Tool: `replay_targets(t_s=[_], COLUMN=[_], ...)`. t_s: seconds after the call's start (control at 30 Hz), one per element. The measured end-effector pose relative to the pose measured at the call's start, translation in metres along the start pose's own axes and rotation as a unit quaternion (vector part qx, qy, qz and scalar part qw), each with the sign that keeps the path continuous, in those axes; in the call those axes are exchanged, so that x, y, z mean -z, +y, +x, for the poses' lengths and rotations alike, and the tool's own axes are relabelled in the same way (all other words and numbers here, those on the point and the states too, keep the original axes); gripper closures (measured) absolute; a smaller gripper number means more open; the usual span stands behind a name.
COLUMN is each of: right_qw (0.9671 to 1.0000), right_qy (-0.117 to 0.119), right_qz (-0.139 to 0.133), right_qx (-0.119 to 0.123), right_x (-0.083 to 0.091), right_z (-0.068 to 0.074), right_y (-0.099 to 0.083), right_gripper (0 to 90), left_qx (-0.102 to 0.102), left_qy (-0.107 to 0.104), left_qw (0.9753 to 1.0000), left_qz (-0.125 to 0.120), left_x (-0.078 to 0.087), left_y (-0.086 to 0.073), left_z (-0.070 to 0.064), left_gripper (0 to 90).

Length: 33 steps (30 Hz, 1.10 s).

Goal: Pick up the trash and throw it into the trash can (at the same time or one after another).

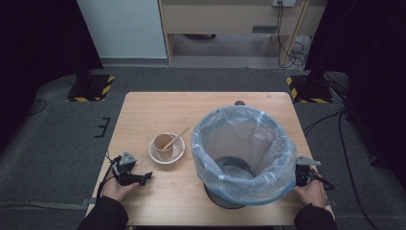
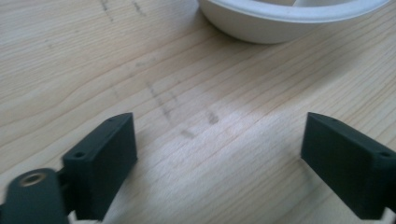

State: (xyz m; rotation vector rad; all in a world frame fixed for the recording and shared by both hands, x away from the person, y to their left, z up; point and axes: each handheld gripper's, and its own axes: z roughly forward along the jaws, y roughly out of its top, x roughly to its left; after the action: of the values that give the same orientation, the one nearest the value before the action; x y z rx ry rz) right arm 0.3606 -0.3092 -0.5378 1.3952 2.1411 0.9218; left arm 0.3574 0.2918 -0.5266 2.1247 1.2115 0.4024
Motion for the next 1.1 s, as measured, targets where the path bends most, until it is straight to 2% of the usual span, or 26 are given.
replay_targets(t_s=[0.03,0.07,0.1,0.13,0.17,0.23,0.27,0.33,0.43,0.47,0.5,0.6,0.63,0.67,0.7,0.73,0.77,0.8,0.9,0.93,0.97,1.0,1.03,1.07,1.1], right_qw=[1.0000,1.0000,1.0000,1.0000,1.0000,1.0000,1.0000,1.0000,1.0000,1.0000,1.0000,1.0000,1.0000,1.0000,1.0000,1.0000,1.0000,1.0000,1.0000,1.0000,1.0000,1.0000,1.0000,1.0000,1.0000], right_qy=[0.000,0.000,0.000,0.000,-0.003,-0.002,-0.001,0.000,0.001,0.001,0.001,0.000,0.001,0.001,0.001,0.002,0.002,0.002,0.000,0.000,0.000,0.000,0.000,0.000,0.000], right_qz=[0.000,0.000,0.001,0.001,0.000,-0.001,-0.001,-0.001,-0.002,-0.002,-0.003,-0.002,-0.002,-0.003,-0.003,-0.001,-0.002,-0.002,-0.002,-0.002,-0.002,-0.002,-0.002,-0.002,-0.002], right_qx=[0.000,0.000,0.001,0.001,-0.004,-0.003,-0.002,0.001,-0.001,-0.001,-0.002,-0.001,-0.001,-0.002,-0.002,-0.002,-0.002,-0.002,0.000,0.000,-0.001,-0.001,-0.001,-0.001,-0.001], right_x=[0.000,0.000,0.001,0.001,0.001,0.001,0.002,0.002,0.003,0.003,0.003,0.003,0.003,0.003,0.003,0.003,0.003,0.003,0.003,0.003,0.003,0.003,0.003,0.003,0.003], right_z=[0.000,0.000,-0.001,-0.001,-0.001,-0.001,-0.001,-0.001,-0.002,-0.002,-0.002,-0.002,-0.002,-0.002,-0.002,-0.002,-0.002,-0.002,-0.002,-0.002,-0.002,-0.002,-0.002,-0.002,-0.002], right_y=[0.000,0.000,-0.001,-0.001,-0.001,-0.002,-0.002,-0.002,-0.003,-0.003,-0.003,-0.003,-0.003,-0.003,-0.003,-0.002,-0.002,-0.002,-0.003,-0.003,-0.003,-0.003,-0.003,-0.003,-0.003], right_gripper=[9.0,9.0,9.2,9.2,9.2,9.2,9.2,9.4,10.2,10.2,10.3,10.3,10.3,10.3,10.3,10.4,10.4,10.4,10.5,10.5,10.5,10.5,10.5,10.5,10.5], left_qx=[0.009,0.009,0.022,0.022,0.032,0.036,0.036,0.035,0.042,0.042,0.042,0.034,0.028,0.028,0.028,0.028,0.028,0.028,0.019,0.019,0.017,0.016,0.016,0.015,0.011], left_qy=[0.001,0.001,0.008,0.008,0.013,0.020,0.020,0.026,0.024,0.024,0.022,0.031,0.034,0.034,0.030,0.030,0.030,0.030,0.036,0.036,0.039,0.040,0.040,0.039,0.040], left_qw=[0.9999,0.9999,0.9997,0.9997,0.9994,0.9988,0.9988,0.9978,0.9960,0.9960,0.9949,0.9941,0.9927,0.9927,0.9909,0.9909,0.9884,0.9884,0.9833,0.9833,0.9815,0.9785,0.9785,0.9772,0.9747], left_qz=[0.005,0.005,0.007,0.007,-0.009,-0.026,-0.026,-0.049,-0.074,-0.074,-0.089,-0.098,-0.113,-0.113,-0.128,-0.128,-0.146,-0.146,-0.177,-0.177,-0.187,-0.202,-0.202,-0.208,-0.219], left_x=[0.002,0.002,0.006,0.006,0.010,0.015,0.015,0.022,0.028,0.028,0.031,0.035,0.038,0.038,0.042,0.042,0.046,0.046,0.054,0.054,0.056,0.059,0.059,0.061,0.064], left_y=[0.000,0.000,0.001,0.001,0.002,0.004,0.004,0.009,0.013,0.013,0.015,0.018,0.021,0.021,0.024,0.024,0.027,0.027,0.034,0.034,0.036,0.038,0.038,0.039,0.042], left_z=[0.001,0.001,0.003,0.003,0.006,0.007,0.007,0.007,0.004,0.004,0.002,0.000,-0.002,-0.002,-0.004,-0.004,-0.008,-0.008,-0.013,-0.013,-0.015,-0.016,-0.016,-0.017,-0.018], left_gripper=[15.5,16.9,17.7,18.0,18.3,18.3,18.3,18.2,18.2,18.2,18.3,18.2,18.3,18.8,19.8,20.4,20.4,20.6,20.7,20.7,20.7,20.7,20.7,20.7,20.7])
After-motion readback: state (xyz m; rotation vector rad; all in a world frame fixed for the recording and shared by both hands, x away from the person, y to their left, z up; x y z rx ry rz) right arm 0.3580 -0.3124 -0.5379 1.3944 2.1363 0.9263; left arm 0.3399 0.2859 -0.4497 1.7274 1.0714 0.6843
